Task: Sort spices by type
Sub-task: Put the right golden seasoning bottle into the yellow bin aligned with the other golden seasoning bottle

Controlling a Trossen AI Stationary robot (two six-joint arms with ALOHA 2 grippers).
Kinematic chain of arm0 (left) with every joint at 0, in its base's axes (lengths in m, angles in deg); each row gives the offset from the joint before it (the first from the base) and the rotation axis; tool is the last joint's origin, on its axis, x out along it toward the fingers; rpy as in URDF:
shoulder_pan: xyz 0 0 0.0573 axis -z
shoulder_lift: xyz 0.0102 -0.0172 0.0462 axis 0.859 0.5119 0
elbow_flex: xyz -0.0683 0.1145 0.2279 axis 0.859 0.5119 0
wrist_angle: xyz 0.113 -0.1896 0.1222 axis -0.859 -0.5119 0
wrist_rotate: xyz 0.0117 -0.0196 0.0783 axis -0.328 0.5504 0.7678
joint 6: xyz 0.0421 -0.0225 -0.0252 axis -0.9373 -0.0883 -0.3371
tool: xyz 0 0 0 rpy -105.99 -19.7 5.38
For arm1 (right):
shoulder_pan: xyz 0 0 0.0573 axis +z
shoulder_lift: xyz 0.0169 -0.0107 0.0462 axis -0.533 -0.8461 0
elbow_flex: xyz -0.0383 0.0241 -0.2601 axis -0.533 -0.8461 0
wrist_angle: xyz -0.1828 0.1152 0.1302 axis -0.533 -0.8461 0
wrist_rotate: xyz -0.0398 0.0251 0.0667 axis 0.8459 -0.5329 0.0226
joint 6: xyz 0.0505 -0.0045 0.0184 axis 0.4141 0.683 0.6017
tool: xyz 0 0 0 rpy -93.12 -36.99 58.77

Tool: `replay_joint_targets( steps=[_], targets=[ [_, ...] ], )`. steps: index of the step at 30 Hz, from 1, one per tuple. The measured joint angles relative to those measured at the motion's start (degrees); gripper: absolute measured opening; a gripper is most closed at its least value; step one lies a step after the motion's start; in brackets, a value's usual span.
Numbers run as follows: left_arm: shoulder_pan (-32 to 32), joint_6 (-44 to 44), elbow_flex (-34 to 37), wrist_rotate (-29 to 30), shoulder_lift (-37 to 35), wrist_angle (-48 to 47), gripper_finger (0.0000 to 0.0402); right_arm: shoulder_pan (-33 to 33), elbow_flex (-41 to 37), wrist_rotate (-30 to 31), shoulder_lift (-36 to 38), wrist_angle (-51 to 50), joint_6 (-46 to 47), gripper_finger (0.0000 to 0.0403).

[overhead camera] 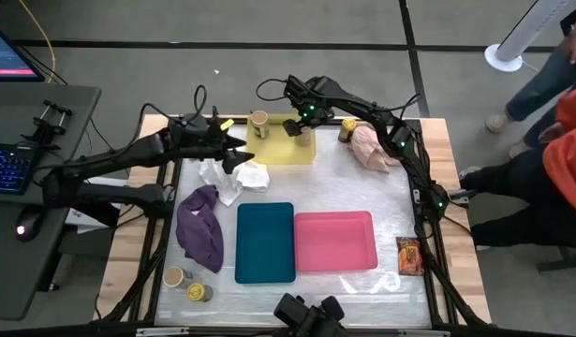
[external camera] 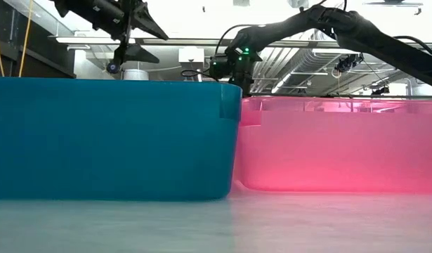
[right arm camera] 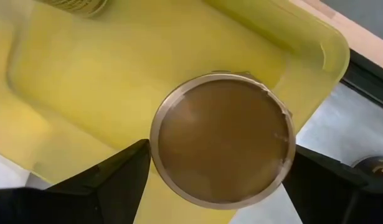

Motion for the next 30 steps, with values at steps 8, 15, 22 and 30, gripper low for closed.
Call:
replay_joint_targets(
  steps=[8, 15, 22, 30],
  targets=[
    [-0.85, -2.46, 0.00, 0.84, -7.60, 0.18, 0.0320, 0.00, 0.00, 0.62, 0.00, 6.51, -1.40, 0.0294],
    [-2.04, -2.20, 0.00, 4.96, -13.09, -0.58, 0.0320, 0.04, 0.02, -4.41, 0.00, 16.65, 1.13, 0.0287],
    [-2.04, -1.98, -0.01, 5.70, -14.50, -1.47, 0.0320, 0.02, 0.04, -4.43, 0.00, 16.44, 1.55, 0.0297],
    [-2.02, -1.96, -0.02, 6.24, -14.48, -3.36, 0.0320, 0.09, 0.04, -0.54, 0.00, 15.99, 1.45, 0.0296]
  ],
)
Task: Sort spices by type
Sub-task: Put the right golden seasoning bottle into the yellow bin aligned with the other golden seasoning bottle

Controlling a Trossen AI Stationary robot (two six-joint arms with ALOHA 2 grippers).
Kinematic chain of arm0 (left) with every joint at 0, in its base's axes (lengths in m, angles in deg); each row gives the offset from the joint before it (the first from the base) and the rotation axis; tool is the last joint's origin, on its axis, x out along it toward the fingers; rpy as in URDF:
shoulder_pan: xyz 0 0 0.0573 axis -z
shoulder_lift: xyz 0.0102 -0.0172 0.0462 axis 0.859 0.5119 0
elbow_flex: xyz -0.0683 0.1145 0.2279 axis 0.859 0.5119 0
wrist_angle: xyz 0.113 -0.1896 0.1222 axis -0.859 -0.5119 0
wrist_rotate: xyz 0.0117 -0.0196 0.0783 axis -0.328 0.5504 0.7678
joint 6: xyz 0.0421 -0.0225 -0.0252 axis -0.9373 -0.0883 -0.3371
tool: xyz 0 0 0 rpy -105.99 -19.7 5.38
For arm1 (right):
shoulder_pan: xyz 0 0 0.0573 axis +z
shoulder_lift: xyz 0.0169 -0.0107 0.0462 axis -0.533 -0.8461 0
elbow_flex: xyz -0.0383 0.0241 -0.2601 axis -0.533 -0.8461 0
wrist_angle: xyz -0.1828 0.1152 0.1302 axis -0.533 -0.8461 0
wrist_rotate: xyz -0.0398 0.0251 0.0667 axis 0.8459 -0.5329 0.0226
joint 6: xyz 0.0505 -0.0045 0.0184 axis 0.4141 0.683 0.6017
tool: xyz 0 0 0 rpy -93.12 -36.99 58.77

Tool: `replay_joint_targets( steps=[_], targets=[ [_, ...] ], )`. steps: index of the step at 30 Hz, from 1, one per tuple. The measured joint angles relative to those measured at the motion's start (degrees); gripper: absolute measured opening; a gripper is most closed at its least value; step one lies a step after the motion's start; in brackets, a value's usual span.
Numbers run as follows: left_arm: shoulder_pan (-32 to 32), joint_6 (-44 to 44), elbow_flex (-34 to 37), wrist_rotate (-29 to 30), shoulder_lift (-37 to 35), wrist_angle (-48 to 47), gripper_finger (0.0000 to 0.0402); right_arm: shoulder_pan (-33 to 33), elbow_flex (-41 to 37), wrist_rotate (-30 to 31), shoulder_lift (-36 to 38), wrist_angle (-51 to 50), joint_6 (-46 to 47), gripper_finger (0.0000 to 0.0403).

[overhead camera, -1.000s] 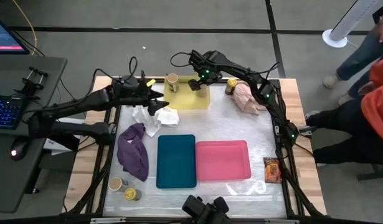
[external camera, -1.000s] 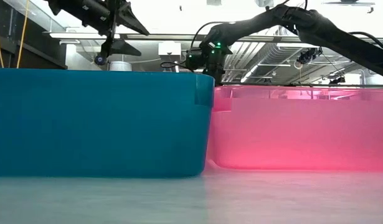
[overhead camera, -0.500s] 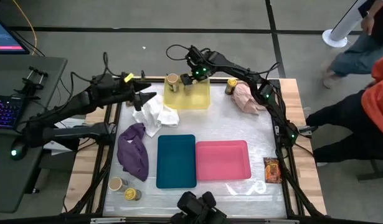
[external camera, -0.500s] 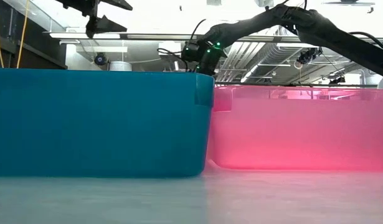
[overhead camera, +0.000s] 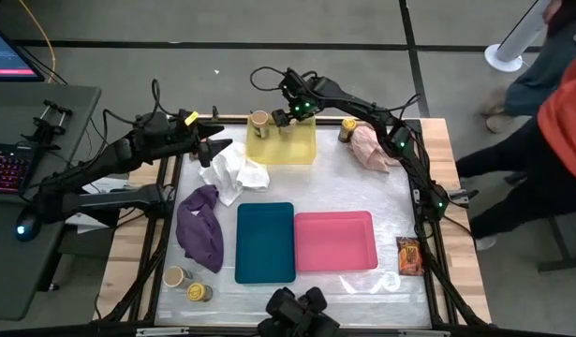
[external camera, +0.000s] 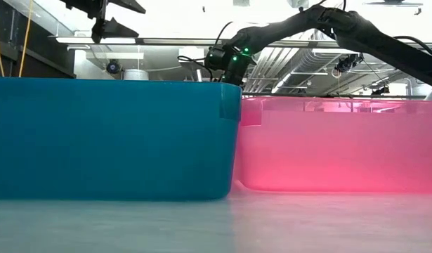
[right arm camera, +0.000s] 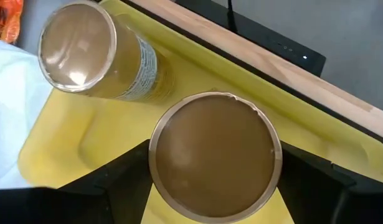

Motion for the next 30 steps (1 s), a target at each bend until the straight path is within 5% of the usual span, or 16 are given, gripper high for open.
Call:
replay_joint_targets(
  steps=[30],
  targets=[
    [0.02, 0.90, 0.00, 0.04, 0.00, -0.68, 0.0320, 2.68, 0.00, 4.65, -0.13, 0.02, -7.42, 0.0296]
  ],
)
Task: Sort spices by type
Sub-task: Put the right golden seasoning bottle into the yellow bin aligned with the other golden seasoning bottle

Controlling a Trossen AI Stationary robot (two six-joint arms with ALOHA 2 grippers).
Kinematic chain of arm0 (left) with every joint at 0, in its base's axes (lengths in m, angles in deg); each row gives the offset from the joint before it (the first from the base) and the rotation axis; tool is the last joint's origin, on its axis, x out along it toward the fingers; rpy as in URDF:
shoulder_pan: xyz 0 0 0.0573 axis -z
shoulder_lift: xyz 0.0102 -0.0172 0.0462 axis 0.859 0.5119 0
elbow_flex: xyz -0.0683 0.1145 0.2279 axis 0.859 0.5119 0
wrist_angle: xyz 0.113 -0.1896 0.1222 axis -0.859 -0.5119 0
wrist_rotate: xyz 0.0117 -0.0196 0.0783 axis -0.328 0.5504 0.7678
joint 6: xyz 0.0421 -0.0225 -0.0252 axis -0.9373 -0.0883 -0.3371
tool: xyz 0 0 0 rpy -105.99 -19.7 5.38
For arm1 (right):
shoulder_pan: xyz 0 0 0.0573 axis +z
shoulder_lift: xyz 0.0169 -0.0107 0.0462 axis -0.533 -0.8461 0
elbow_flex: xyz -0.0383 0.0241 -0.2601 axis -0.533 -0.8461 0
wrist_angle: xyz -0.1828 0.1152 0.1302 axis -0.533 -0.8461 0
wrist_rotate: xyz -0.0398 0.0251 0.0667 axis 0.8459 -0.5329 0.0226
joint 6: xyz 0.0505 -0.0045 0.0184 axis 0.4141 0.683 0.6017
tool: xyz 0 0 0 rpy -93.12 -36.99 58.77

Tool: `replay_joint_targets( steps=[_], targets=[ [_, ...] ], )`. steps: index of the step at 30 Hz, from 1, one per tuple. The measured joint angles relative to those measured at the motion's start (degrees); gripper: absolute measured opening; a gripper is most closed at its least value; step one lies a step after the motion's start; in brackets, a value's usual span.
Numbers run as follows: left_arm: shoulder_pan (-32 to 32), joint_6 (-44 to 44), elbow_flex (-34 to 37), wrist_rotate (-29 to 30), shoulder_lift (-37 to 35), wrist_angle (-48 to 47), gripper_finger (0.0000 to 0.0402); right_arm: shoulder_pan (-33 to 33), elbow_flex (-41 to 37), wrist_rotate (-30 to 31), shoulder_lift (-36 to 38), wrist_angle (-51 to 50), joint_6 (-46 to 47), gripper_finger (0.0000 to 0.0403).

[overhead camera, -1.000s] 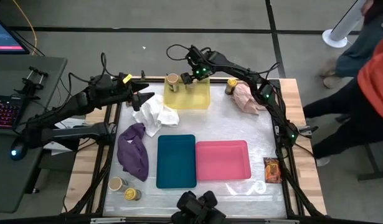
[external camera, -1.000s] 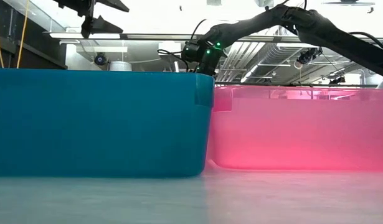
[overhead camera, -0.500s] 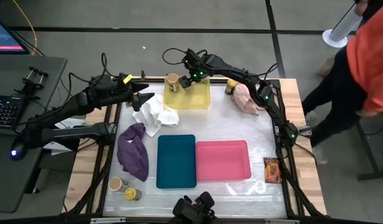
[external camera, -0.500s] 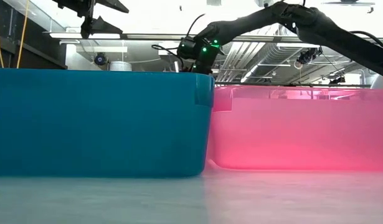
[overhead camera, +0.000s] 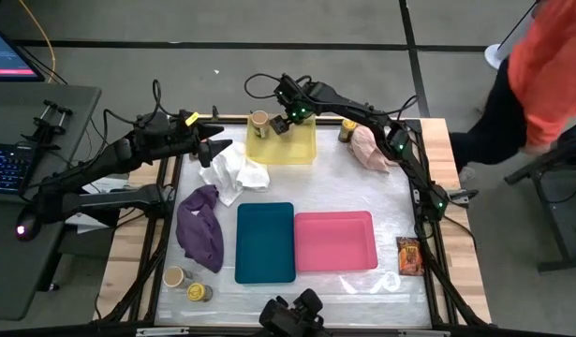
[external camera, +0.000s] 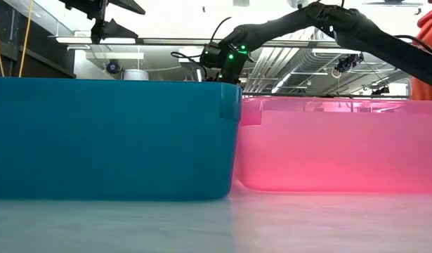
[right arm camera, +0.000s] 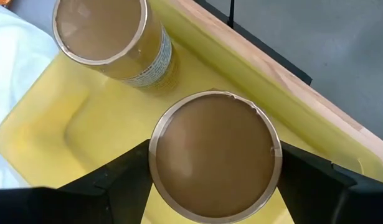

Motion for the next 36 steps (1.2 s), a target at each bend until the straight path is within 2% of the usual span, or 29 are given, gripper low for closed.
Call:
replay_joint_targets(
  steps=[27, 30, 33, 36],
  targets=[
    [-0.02, -0.37, 0.00, 0.22, 0.00, 0.02, 0.0320, 0.37, -0.87, 0.25, -1.49, 3.68, -0.43, 0.0297],
    [-0.02, -0.42, 0.00, 0.22, 0.02, 0.02, 0.0320, 0.37, -0.87, -0.23, -1.49, 3.85, -1.72, 0.0316],
    [-0.02, -0.42, 0.00, 0.22, 0.02, 0.02, 0.0320, 0.57, -0.87, -1.01, -1.49, 3.49, -2.56, 0.0360],
    [-0.02, -0.44, 0.00, 0.22, 0.02, 0.02, 0.0320, 1.18, -0.87, 2.00, -1.49, 2.87, -2.25, 0.0393]
  ],
)
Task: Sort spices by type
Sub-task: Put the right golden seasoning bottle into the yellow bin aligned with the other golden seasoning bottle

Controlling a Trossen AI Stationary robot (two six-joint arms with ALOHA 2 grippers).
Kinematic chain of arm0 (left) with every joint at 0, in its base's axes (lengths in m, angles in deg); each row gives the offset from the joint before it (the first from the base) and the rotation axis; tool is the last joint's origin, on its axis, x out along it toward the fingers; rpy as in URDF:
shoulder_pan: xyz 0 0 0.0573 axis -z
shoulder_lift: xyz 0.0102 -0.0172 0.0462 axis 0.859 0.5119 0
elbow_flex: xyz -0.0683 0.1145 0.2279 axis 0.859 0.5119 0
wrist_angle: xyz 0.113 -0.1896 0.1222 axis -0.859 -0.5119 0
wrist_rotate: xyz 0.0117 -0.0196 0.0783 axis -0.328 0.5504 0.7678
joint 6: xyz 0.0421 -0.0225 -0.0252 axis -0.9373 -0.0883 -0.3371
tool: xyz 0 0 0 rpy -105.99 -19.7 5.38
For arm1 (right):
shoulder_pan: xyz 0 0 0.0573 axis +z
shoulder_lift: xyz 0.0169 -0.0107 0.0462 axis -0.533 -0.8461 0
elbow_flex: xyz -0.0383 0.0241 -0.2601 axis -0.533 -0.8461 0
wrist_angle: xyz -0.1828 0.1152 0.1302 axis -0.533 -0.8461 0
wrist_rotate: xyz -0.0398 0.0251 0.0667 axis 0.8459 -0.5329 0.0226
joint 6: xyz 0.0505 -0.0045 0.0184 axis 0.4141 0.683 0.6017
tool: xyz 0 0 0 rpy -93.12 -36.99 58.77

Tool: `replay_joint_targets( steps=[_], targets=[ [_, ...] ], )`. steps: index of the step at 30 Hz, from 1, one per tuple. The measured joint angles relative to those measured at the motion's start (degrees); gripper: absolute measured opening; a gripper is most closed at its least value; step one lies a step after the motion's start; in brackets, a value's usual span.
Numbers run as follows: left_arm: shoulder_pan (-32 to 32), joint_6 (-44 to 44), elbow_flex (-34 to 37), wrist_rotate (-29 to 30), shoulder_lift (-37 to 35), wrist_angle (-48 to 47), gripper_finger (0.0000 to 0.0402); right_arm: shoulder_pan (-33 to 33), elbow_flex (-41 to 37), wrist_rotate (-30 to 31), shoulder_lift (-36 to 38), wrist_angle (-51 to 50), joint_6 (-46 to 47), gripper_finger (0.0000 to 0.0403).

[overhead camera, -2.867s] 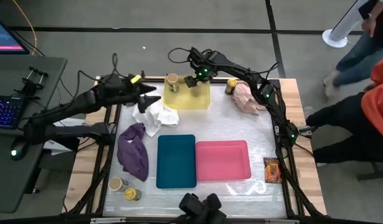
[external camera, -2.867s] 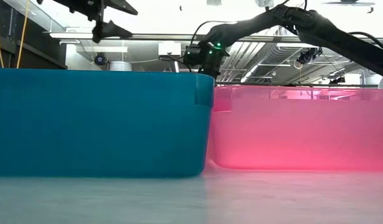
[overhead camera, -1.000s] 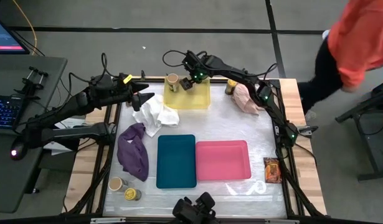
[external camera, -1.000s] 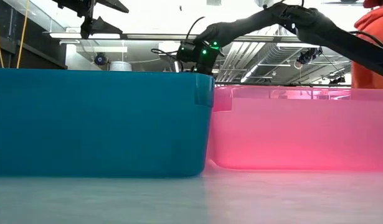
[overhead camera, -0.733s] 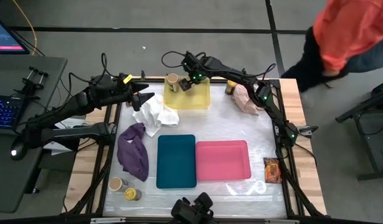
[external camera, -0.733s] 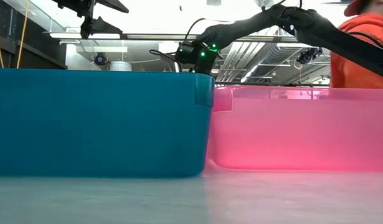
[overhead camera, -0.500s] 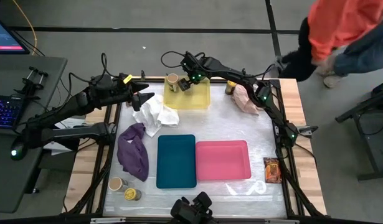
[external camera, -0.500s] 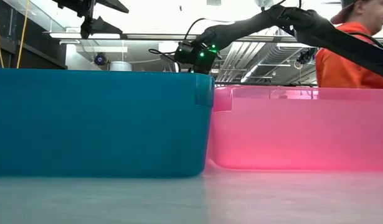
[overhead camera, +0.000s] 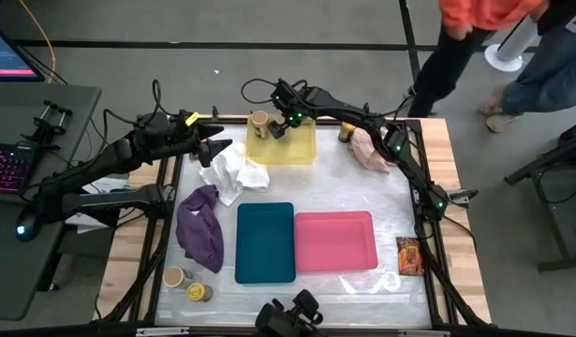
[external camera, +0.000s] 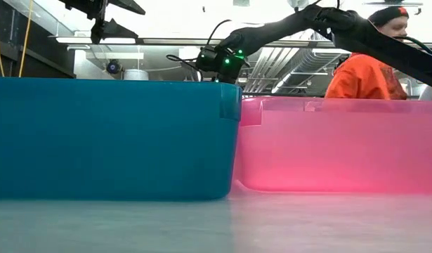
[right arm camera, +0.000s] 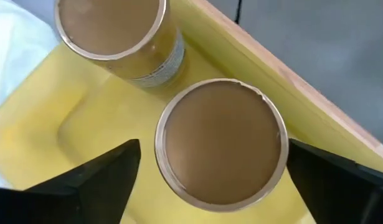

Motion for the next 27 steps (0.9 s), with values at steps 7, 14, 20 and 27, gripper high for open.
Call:
replay_joint_targets(
  steps=[7, 14, 20, 27],
  targets=[
    [0.00, -0.52, 0.00, 0.00, 0.00, 0.00, 0.0320, -0.20, 2.24, 0.98, -0.07, 0.33, -3.22, 0.0366],
    [0.00, -0.58, 0.00, 0.00, -0.02, 0.00, 0.0320, -1.11, 2.14, -3.43, 4.13, -1.96, -11.12, 0.0365],
    [-0.07, -0.61, 0.00, 0.19, 0.00, 0.02, 0.0320, -0.20, 2.14, -3.52, 6.56, -10.40, -14.39, 0.0365],
    [-0.07, -0.48, 0.00, 0.26, 0.00, 0.02, 0.0320, 1.11, -1.91, 2.44, 6.56, -22.53, -18.32, 0.0339]
  ],
)
